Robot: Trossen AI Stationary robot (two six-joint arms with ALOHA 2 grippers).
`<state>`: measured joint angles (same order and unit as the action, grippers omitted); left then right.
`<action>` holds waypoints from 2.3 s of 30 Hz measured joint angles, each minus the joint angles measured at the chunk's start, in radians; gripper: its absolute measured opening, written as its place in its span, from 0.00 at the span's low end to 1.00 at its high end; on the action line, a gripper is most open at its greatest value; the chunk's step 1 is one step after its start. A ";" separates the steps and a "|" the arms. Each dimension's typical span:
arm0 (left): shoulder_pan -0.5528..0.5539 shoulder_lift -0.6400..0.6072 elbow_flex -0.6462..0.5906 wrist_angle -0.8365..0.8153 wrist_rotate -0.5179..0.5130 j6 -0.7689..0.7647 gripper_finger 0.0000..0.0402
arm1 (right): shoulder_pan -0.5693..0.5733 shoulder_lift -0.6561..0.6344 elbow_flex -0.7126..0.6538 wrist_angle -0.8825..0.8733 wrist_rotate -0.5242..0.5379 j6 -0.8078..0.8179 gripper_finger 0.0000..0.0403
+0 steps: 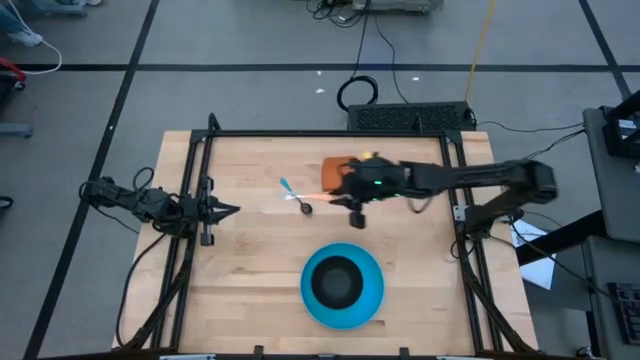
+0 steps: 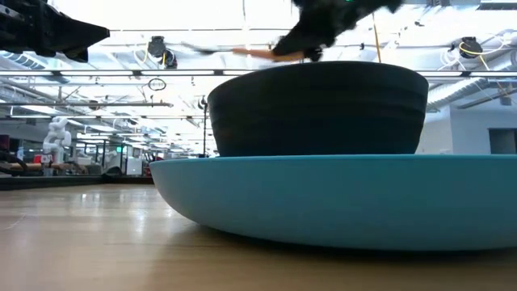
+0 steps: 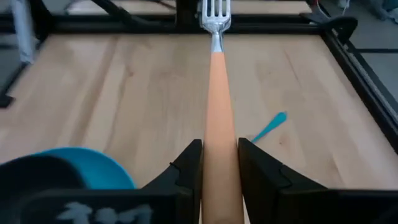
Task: Set table place
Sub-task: Put the orange fork on the left side of the blue plate
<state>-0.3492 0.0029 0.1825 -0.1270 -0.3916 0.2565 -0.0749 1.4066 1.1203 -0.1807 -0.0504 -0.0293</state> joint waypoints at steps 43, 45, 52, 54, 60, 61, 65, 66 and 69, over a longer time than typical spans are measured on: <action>0.000 0.002 0.000 -0.012 -0.002 -0.003 0.04 | 0.125 -0.692 -0.549 0.045 0.184 0.128 0.16; 0.000 0.002 0.000 -0.012 -0.002 -0.003 0.04 | 0.145 -0.726 -0.578 0.041 0.220 0.148 0.16; 0.000 0.002 0.000 -0.012 -0.002 -0.005 0.04 | 0.231 -0.802 -0.664 0.033 0.303 0.245 0.16; 0.000 0.002 0.000 -0.012 -0.002 -0.005 0.04 | 0.266 -0.809 -0.689 0.029 0.338 0.283 0.16; 0.000 0.002 0.000 -0.012 -0.002 -0.008 0.04 | 0.397 -0.805 -0.750 0.013 0.508 0.486 0.16; 0.000 0.002 0.000 -0.012 -0.002 -0.008 0.04 | 0.424 -0.804 -0.757 -0.001 0.538 0.526 0.16; 0.000 0.002 0.000 -0.012 -0.002 -0.009 0.04 | 0.528 -0.788 -0.766 -0.083 0.664 0.695 0.16; 0.000 0.002 0.000 -0.012 -0.002 -0.012 0.04 | 0.552 -0.779 -0.766 -0.105 0.690 0.739 0.16; 0.000 0.002 0.000 -0.012 -0.002 -0.018 0.04 | 0.614 -0.747 -0.766 -0.148 0.745 0.875 0.16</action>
<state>-0.3493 0.0051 0.1825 -0.1387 -0.3935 0.2386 0.5393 0.6599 0.3542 -0.3285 0.6943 0.8460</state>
